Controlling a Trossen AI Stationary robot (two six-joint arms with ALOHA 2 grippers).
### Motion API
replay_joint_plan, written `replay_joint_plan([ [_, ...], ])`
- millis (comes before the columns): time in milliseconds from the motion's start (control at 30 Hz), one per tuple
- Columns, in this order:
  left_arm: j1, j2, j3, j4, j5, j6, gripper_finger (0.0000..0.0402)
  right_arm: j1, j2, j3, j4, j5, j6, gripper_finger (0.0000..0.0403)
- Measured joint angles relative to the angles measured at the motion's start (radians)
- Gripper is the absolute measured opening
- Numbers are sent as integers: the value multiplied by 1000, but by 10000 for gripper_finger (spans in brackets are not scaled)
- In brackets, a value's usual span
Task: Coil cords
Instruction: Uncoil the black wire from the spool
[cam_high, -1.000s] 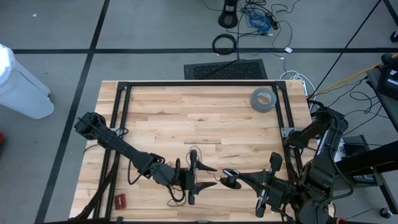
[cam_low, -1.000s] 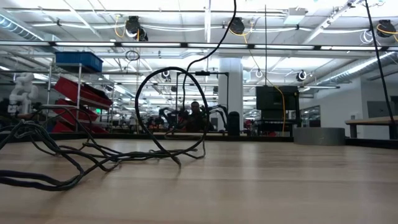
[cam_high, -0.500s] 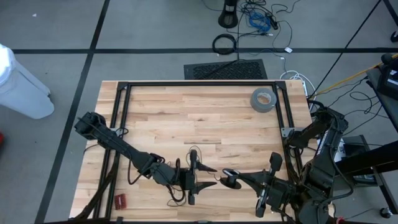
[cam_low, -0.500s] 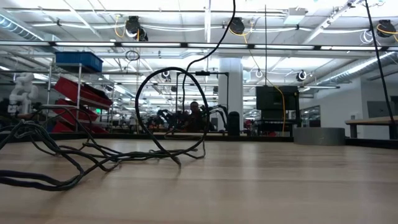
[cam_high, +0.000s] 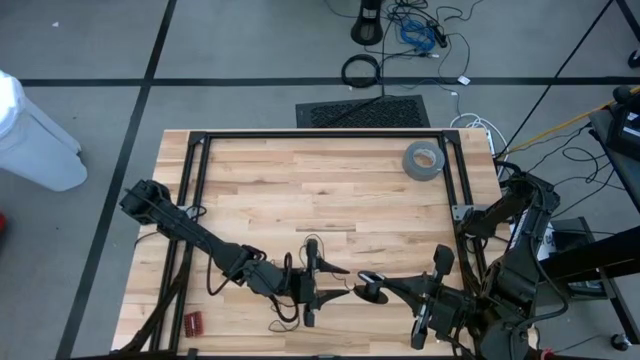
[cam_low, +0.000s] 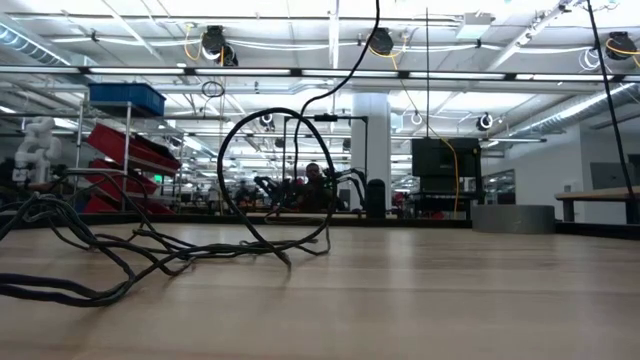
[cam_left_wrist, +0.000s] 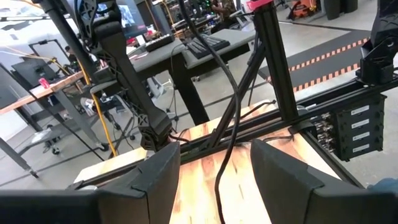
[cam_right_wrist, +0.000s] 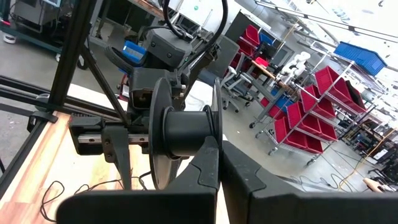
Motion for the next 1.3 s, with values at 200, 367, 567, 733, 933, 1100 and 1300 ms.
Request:
replay_joint_plan([
  [200,0,0,0,0,0,0,167,0,0,0,0,0,0,0],
  [367,0,0,0,0,0,7,134,0,0,0,0,0,0,0],
  [567,-1,0,0,0,-1,24,114,0,0,0,0,0,0,0],
  [733,-8,0,1,-4,-47,60,90,0,0,0,-1,0,0,0],
  [933,-26,0,1,-3,-126,111,33,0,0,0,-2,0,0,0],
  [1100,-41,-3,1,-1,-186,142,7,0,0,0,-2,0,0,0],
  [1300,-69,-26,1,-2,-274,191,3,-6,2,0,-4,1,-10,0],
])
